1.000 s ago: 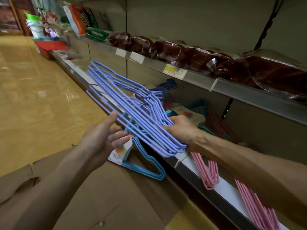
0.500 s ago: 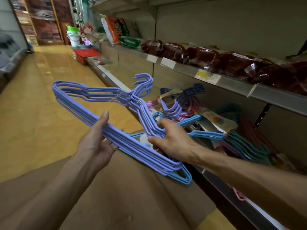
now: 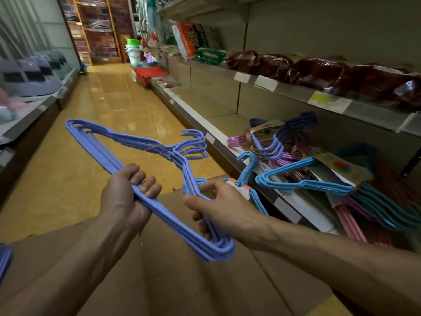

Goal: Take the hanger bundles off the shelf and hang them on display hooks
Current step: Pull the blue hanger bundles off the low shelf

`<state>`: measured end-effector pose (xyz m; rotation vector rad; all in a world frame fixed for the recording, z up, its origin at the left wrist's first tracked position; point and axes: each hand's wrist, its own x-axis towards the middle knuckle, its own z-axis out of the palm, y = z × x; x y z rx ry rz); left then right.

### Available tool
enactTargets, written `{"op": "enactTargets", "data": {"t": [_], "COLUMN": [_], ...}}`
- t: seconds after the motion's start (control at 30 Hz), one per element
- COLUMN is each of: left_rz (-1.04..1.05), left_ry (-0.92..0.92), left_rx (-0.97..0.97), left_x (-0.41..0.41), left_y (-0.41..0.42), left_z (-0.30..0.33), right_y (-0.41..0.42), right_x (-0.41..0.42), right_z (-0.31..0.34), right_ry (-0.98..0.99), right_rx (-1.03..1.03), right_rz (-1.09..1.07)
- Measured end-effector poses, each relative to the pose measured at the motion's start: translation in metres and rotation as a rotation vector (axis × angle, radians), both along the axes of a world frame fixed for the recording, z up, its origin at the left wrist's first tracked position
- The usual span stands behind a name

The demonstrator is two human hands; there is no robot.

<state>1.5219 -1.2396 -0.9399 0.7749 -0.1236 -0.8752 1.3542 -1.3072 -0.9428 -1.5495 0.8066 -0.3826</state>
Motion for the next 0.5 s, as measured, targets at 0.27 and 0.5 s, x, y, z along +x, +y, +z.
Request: {"op": "enactTargets", "data": {"t": [0.27,0.5], "left_rz": [-0.177,-0.356], "left_ry": [-0.15,-0.083], "left_rx": [-0.118,-0.171], "left_x": [0.021,0.038], "left_y": [0.046,0.075], "left_z": [0.002,-0.015], "right_y": [0.003,-0.016], "right_x": [0.042,0.07], "right_z": [0.016,0.006], "right_ry": [-0.254,-0.572], "right_rx": [0.572,0.766], "right_rz": [0.057,-0.038]}}
